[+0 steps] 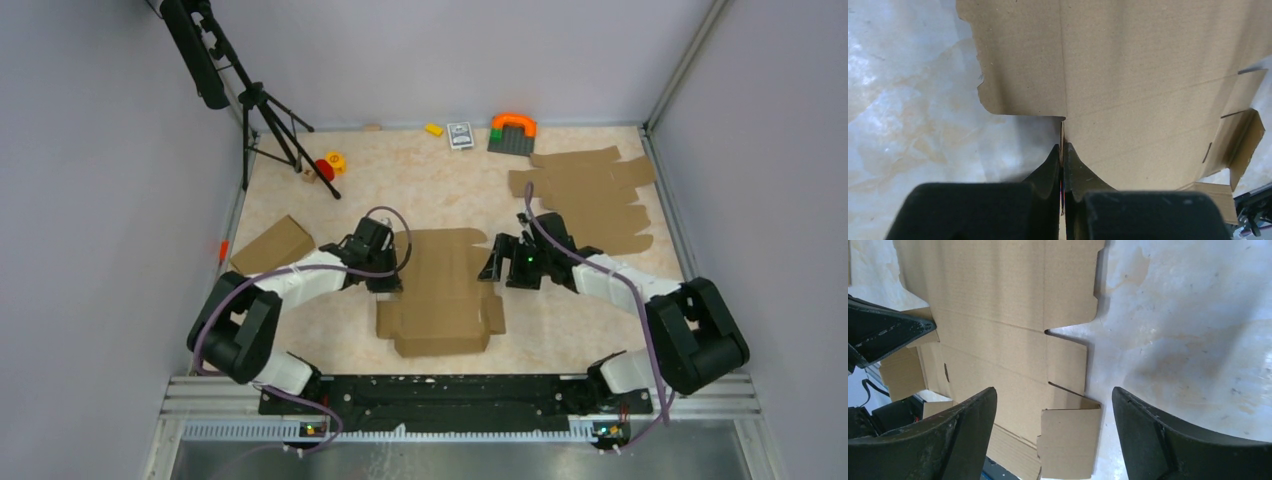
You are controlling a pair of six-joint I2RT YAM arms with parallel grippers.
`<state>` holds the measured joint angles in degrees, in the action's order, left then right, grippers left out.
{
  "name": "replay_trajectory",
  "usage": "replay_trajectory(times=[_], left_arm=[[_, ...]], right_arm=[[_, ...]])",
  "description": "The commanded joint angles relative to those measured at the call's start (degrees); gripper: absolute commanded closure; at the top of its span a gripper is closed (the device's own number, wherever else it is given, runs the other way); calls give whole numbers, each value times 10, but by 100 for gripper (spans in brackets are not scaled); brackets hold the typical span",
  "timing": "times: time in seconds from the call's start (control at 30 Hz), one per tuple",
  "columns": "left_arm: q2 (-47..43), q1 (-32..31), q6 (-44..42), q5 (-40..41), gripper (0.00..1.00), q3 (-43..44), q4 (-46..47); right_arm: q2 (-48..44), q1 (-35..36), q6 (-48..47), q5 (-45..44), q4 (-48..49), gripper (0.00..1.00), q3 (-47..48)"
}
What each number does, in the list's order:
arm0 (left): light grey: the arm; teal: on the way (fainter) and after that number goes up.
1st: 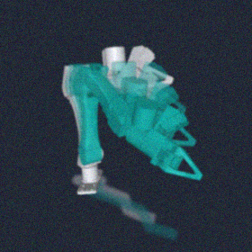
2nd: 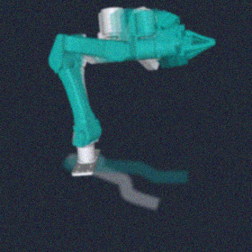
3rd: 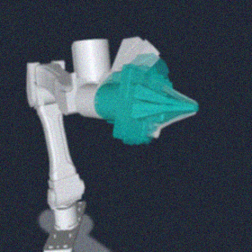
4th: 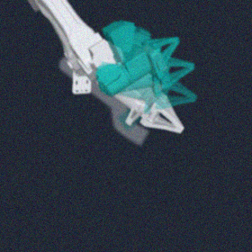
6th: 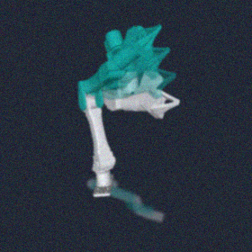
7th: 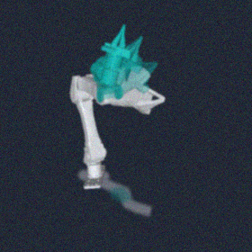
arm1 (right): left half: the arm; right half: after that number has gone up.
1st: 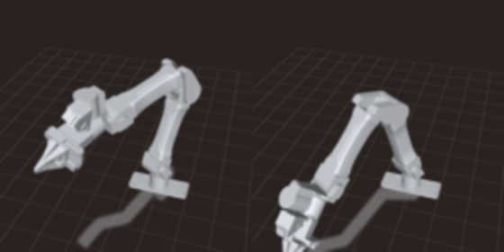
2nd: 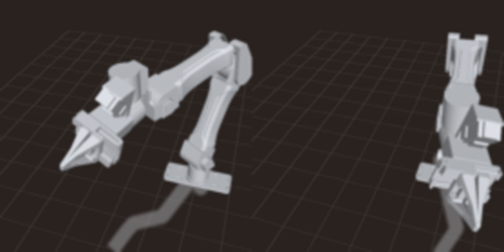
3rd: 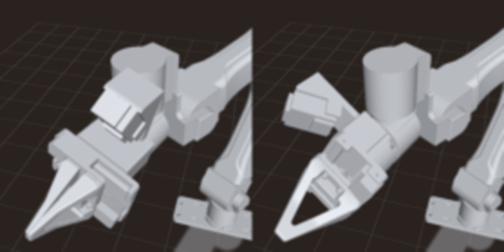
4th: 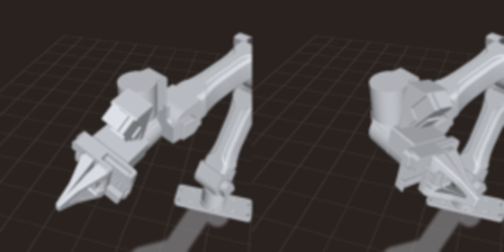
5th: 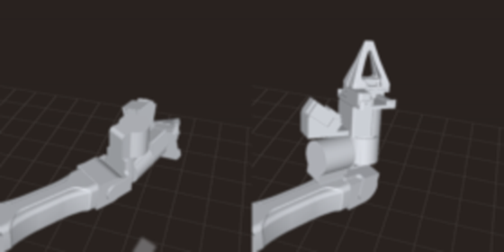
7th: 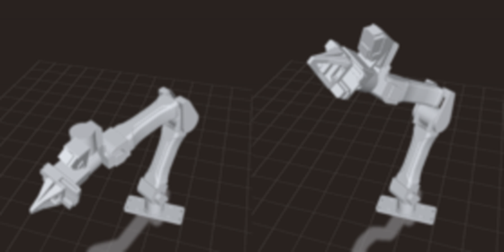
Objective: Fold the paper box
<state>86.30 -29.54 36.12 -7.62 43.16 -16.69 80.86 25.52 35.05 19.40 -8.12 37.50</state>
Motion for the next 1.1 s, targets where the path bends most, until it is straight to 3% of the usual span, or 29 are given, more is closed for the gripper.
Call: replay_trajectory(times=[0.0,0.37,0.57,0.7,0.97,1.07], left_arm=[[-77,0,-1,14,100,-20,27],[-191,0,-7,-17,100,-65,69],[-192,-1,-10,-30,100,-67,68],[-181,-1,-11,-34,100,-66,71],[-132,-1,-13,-25,100,-46,54],[-85,-1,-15,-26,100,-21,34]], right_arm=[[-61,-22,-20,-2,17,13,-14],[-19,-52,-22,135,169,10,-65],[10,-52,-51,168,210,15,-51],[18,-52,-49,187,225,25,-46],[-2,-52,-29,212,231,62,-54],[0,-45,-18,220,240,68,-60]])
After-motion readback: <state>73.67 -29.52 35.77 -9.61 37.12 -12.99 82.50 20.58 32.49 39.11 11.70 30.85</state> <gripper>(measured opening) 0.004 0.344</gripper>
